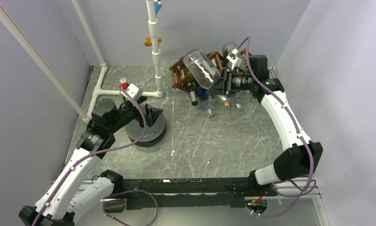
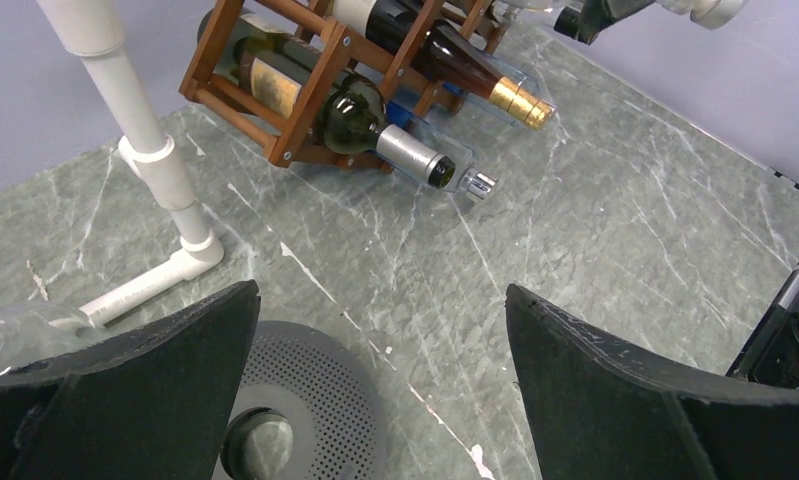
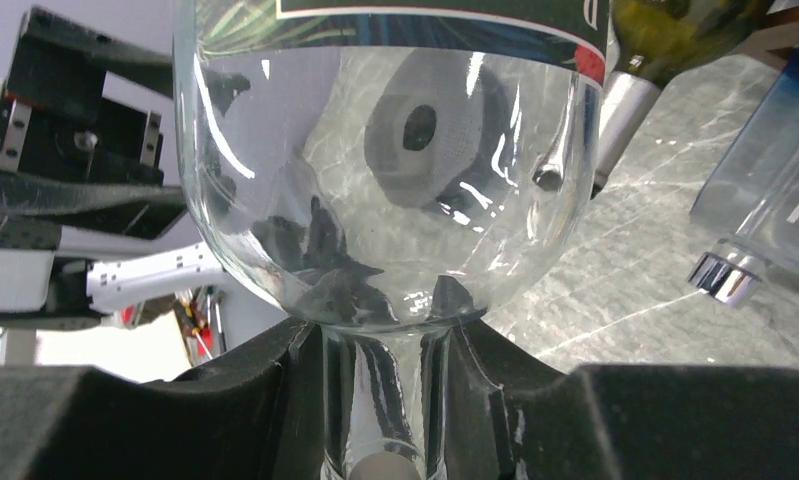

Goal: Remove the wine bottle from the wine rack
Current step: Pick up the wine bottle from the wine rack, then place the wine bottle at the center of the board.

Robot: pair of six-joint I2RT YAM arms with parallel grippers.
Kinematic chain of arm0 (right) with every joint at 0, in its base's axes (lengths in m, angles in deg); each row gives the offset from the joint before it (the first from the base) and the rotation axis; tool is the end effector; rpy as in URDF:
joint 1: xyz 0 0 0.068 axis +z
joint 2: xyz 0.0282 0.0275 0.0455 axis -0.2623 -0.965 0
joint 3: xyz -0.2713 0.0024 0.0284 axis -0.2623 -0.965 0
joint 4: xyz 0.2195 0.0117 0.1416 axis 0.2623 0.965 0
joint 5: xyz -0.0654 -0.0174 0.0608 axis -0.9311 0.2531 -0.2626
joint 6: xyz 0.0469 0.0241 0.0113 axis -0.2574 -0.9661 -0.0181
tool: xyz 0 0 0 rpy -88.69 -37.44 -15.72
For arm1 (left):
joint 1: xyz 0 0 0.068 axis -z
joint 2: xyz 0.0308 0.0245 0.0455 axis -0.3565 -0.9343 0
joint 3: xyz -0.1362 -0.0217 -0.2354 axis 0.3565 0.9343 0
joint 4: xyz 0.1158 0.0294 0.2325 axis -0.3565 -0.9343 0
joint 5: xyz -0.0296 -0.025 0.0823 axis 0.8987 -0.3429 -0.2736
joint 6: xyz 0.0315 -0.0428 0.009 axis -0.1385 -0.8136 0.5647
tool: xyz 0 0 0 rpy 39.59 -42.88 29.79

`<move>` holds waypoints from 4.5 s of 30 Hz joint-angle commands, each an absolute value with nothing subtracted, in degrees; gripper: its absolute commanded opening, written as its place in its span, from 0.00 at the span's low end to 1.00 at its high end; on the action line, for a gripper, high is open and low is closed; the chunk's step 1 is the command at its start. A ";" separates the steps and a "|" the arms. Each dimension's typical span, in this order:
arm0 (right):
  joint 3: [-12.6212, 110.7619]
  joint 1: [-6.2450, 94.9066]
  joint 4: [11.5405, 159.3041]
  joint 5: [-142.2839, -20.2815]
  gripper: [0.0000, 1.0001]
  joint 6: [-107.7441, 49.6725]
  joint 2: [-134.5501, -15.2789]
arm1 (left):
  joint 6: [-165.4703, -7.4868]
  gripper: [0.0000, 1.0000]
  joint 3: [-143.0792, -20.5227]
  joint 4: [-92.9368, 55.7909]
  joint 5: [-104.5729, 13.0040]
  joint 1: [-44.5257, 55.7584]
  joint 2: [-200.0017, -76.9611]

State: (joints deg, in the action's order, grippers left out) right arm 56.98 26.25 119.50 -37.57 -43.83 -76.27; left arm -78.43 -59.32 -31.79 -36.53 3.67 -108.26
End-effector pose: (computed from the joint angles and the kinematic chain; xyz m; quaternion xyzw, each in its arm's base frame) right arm 0.2983 0.0865 0.3866 -0.1309 0.8096 0.4862 0.3016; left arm 0.1598 -0.0849 0.3674 0.2343 0.7071 -0.2698 0.6102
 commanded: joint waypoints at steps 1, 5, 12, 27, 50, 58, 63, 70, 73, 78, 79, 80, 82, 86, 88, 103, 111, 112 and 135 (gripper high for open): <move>57.81 26.84 111.73 -27.29 0.00 -35.88 -68.67 | -77.08 0.99 -58.86 -28.27 -33.70 3.37 -106.96; 55.05 27.20 114.62 -24.57 0.00 -31.99 -67.12 | -76.94 0.99 -58.42 -27.67 -33.03 3.37 -106.24; 51.80 28.09 120.93 -23.80 0.00 -24.60 -65.22 | -76.92 0.99 -58.24 -27.27 -31.79 3.37 -105.96; 50.34 29.76 137.92 -31.29 0.00 -3.14 -65.67 | -77.39 0.99 -57.11 -24.79 -25.83 3.37 -104.48; 54.76 31.16 159.14 -42.66 0.00 23.79 -71.41 | -77.88 0.99 -56.84 -24.28 -25.28 3.37 -104.69; 55.74 32.74 160.82 -53.80 0.00 27.80 -69.72 | -77.98 0.99 -56.73 -24.10 -25.30 3.37 -104.88; 56.79 33.75 162.35 -59.80 0.00 30.30 -69.40 | -77.94 0.99 -56.74 -24.09 -25.39 3.37 -104.99; 56.20 36.08 163.91 -66.64 0.00 35.44 -69.10 | -78.06 0.99 -56.74 -24.06 -25.25 3.37 -105.23; 55.75 38.20 163.61 -70.38 0.00 36.57 -68.60 | -78.06 0.99 -56.74 -24.02 -25.26 3.37 -105.34; 55.18 40.84 163.51 -76.84 0.00 39.18 -67.75 | -78.10 0.99 -56.74 -24.02 -25.10 3.37 -105.51; 55.24 41.31 163.84 -78.15 0.00 39.44 -67.83 | -78.07 0.99 -56.74 -24.03 -25.11 3.37 -105.52; 55.40 41.74 164.60 -79.14 0.00 40.20 -68.10 | -78.06 0.99 -56.73 -24.00 -25.12 3.37 -105.60; 55.61 42.64 165.46 -81.63 0.00 40.49 -68.40 | -78.13 0.99 -56.74 -23.99 -25.03 3.37 -105.65; 55.32 44.72 166.48 -87.64 0.00 41.13 -68.33 | -78.15 0.99 -56.68 -23.93 -24.88 3.37 -105.83; 55.10 46.10 167.13 -91.03 0.00 41.34 -68.63 | -78.18 0.99 -56.67 -23.93 -24.81 3.37 -105.91; 52.70 55.35 170.04 -111.00 0.00 40.55 -74.00 | -78.15 0.99 -56.66 -23.93 -24.69 3.37 -105.95; 50.98 59.51 170.52 -120.43 0.00 37.70 -77.93 | -78.15 0.99 -56.65 -23.93 -24.60 3.37 -105.65; 50.85 60.05 170.66 -121.51 0.00 37.03 -78.34 | -78.15 0.99 -56.65 -23.85 -24.54 3.37 -105.62; 47.74 70.21 170.78 -128.21 0.57 31.31 -83.70 | -78.07 0.99 -56.65 -23.93 -24.69 3.37 -105.33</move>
State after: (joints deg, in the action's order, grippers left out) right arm 46.62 68.68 170.10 -125.15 33.31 -83.90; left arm -77.60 -56.77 -26.92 -25.80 3.67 -106.04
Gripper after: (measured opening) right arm 0.516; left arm 0.992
